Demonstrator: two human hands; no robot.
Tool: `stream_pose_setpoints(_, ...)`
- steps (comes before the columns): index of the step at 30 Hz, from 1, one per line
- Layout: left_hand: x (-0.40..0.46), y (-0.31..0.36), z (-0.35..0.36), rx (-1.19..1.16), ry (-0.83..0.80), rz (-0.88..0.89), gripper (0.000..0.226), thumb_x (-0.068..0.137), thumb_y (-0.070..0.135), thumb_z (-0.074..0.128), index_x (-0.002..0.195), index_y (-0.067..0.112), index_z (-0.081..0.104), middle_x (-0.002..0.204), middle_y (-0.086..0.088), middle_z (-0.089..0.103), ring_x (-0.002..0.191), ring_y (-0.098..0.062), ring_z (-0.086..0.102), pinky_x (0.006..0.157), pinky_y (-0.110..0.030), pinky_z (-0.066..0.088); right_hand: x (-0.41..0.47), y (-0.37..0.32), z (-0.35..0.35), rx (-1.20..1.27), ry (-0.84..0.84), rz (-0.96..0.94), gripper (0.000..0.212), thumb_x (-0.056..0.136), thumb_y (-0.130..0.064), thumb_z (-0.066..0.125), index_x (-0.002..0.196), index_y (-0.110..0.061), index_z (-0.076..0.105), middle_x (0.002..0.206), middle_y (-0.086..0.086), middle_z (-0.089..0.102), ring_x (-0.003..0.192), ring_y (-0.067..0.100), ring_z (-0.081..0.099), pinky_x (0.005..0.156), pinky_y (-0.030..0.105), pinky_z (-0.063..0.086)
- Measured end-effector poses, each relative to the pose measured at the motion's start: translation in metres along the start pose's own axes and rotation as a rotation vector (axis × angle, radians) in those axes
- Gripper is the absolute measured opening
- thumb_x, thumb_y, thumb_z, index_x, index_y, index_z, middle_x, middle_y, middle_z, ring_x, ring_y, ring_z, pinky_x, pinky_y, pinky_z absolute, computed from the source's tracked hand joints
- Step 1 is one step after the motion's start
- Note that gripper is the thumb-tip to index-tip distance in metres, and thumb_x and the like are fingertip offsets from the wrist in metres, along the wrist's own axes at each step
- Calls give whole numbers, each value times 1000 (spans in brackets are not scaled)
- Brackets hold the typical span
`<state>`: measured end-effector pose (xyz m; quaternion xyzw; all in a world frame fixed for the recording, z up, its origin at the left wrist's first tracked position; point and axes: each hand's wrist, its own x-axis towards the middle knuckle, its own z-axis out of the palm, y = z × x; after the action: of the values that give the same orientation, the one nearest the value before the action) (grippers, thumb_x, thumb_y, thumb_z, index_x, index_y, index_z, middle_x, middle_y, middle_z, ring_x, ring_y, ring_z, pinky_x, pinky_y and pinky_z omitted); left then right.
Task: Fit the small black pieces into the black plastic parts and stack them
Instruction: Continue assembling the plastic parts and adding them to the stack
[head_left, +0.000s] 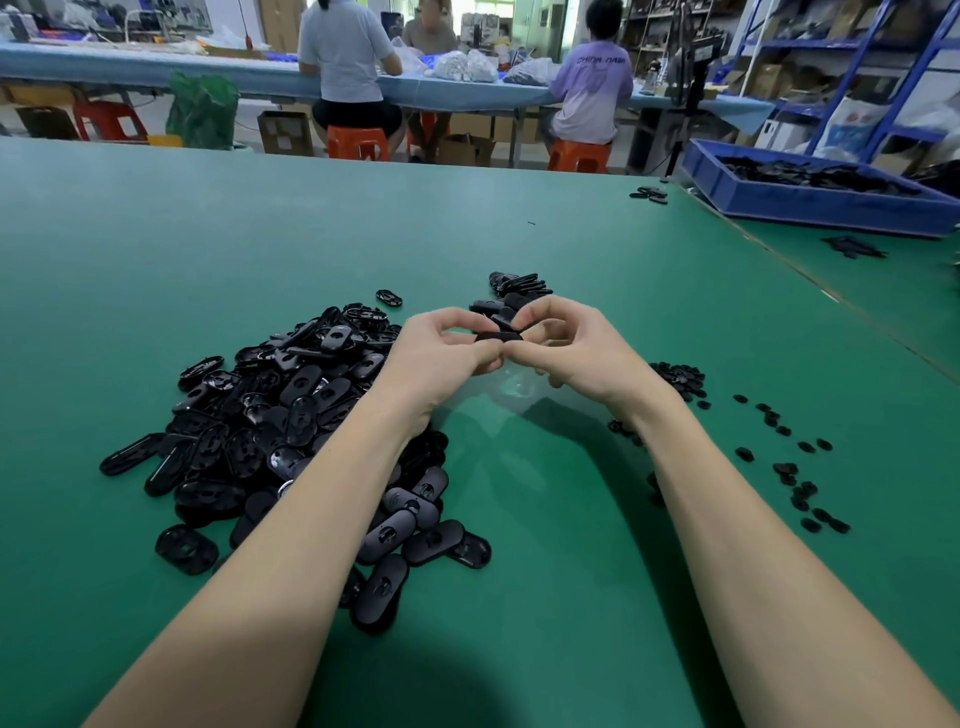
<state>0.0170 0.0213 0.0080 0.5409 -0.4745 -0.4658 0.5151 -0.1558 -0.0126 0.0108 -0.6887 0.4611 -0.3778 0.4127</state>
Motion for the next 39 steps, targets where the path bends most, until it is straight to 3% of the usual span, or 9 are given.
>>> stream_pose_setpoints(4,4,-2,-2,-43,28,-36,19,86,-1,68,101,11,71,91,-12,77,82,-21,75,96,-34,56,1,3,-1,-193,37,-78,19,83,-16,80,92,-28,70,81,-7,70,54,5,49,61,18,44)
stream_pose_setpoints(10,12,1,-7,-45,108,13,11,91,8,66,100,14,68,69,6,74,77,-15,75,89,-31,59,12,9,0,-255,305,-5,7,82,-33,81,85,-30,76,77,-15,73,65,-12,59,61,8,42)
stream_pose_setpoints(13,12,2,-10,47,107,81,18,93,1,56,92,16,67,84,2,74,74,-12,72,81,-28,60,22,13,3,-303,425,104,8,79,-40,79,80,-34,74,77,-18,72,84,0,67,73,24,50)
stream_pose_setpoints(16,10,2,-10,138,84,117,37,90,-7,39,90,17,67,89,5,72,73,-8,70,76,-24,60,35,12,10,-354,452,207,12,78,-45,78,82,-35,73,89,-16,74,93,10,67,73,26,45)
stream_pose_setpoints(22,9,3,-15,214,34,120,36,93,-2,38,98,15,70,94,5,74,73,-5,68,68,-19,57,47,6,12,-460,398,280,13,77,-41,76,88,-36,73,104,-10,74,104,17,66,78,28,43)
stream_pose_setpoints(26,10,6,-19,260,11,126,33,96,3,41,94,20,69,91,10,75,78,-8,69,70,-22,57,35,8,8,-451,386,219,7,79,-35,73,86,-33,73,90,-15,71,96,14,66,75,28,46)
stream_pose_setpoints(32,10,16,-26,293,3,177,36,97,3,37,91,21,67,92,5,74,77,-11,67,75,-30,57,8,5,7,-425,70,120,6,82,-32,72,81,-30,78,80,-11,76,82,5,67,67,21,51)
stream_pose_setpoints(37,10,22,-47,762,68,416,27,93,8,48,94,24,70,91,12,73,78,4,61,76,-3,41,2,0,17,-467,-98,97,6,85,-33,73,85,-29,77,83,-11,76,80,2,67,67,17,48)
stream_pose_setpoints(39,12,21,-55,950,56,450,21,92,15,55,97,28,70,98,12,71,90,-7,59,92,-18,45,2,1,22,-473,-111,81,6,86,-32,72,85,-29,77,79,-12,75,67,-9,61,56,7,41)
